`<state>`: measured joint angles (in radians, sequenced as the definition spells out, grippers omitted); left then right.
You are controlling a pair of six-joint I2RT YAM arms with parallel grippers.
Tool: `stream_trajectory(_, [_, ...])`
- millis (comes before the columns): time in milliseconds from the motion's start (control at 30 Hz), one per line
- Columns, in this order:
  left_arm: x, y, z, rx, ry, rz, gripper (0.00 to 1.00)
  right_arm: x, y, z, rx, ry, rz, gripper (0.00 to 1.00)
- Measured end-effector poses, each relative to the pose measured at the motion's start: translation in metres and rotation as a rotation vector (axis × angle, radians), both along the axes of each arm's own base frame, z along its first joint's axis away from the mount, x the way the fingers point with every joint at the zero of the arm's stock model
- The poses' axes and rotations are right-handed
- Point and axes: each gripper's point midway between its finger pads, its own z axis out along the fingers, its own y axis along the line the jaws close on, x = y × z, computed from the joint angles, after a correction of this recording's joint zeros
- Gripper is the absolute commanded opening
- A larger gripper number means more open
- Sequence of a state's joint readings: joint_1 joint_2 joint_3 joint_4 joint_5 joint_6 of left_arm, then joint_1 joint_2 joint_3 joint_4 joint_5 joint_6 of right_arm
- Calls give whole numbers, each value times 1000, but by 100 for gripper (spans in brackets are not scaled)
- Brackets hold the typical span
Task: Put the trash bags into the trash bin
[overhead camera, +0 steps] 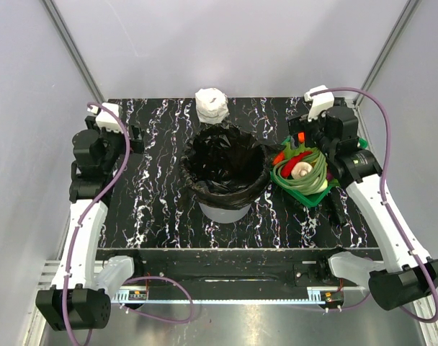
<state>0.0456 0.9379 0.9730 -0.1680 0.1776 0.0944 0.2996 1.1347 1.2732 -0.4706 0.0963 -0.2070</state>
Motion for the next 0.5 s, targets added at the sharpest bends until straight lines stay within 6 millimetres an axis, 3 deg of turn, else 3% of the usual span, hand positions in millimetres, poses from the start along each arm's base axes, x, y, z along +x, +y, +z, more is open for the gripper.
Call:
stream_trajectory(167, [2,-3,-10,-15,6,-12,99,5,-2,-4,4,-14,-20,100])
stream_trajectory(500, [4,-10,-9,-35,-8,-50,99,9,-9,-6,4,-30,-66,100])
